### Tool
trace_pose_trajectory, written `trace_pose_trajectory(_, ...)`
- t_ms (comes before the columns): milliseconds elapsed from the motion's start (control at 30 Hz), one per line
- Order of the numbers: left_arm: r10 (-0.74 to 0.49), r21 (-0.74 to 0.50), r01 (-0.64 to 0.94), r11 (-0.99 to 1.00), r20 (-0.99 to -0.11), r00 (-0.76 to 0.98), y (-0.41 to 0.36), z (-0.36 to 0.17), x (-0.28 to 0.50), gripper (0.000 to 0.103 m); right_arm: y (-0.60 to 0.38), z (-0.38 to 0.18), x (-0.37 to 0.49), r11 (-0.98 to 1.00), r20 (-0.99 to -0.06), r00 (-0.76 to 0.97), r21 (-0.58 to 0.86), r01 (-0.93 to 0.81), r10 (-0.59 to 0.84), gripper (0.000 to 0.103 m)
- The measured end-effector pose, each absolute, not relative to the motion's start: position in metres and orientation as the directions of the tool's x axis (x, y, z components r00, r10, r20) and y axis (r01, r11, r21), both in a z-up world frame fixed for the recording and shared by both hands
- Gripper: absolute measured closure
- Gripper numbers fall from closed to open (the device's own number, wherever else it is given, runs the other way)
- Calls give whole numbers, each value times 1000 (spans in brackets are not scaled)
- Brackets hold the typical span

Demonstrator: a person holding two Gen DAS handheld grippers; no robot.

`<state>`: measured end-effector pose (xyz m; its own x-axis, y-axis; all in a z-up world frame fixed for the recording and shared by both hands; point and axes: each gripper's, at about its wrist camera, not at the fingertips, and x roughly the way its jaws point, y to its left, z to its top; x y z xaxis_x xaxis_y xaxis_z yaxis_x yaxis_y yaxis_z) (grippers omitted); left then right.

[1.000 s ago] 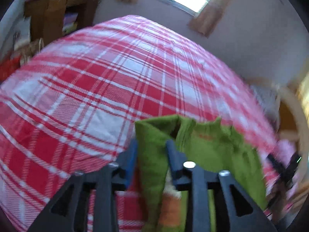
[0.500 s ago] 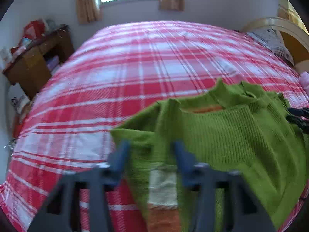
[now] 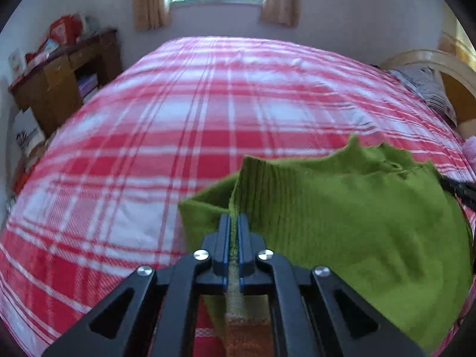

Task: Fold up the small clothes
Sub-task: 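Lay the hem down over the collar and open both tools, then press the folded sweater flat with the right tool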

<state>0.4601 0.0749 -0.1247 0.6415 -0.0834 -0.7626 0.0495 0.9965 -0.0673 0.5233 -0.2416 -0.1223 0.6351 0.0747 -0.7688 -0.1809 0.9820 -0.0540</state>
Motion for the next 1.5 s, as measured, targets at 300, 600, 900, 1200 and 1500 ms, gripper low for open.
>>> trace_pose_trajectory(300, -100, -88, 54, 995, -699, 708, 83, -106, 444, 99, -232, -95, 507, 977, -694, 717, -104, -185, 62, 97)
trace_pose_trajectory(600, -82, -153, -51, 987, -746, 661, 109, -127, 459, 103, -244, -123, 527, 992, -771, 637, -52, -113, 32, 85)
trace_pose_trajectory(900, 25, -70, -102, 992, -697, 717, 115, -107, 411, 25, -206, -80, 491, 981, -714, 693, -44, -188, 101, 49)
trace_pose_trajectory(1200, -47, -233, -174, 957, -715, 697, 150, -134, 397, 17, -66, -125, 485, 879, -846, 458, 25, -477, 273, 47)
trace_pose_trajectory(1500, -134, -345, -141, 928, -661, 738, 159, -139, 393, 6, -42, -132, 533, 916, -830, 484, 77, -393, 278, 45)
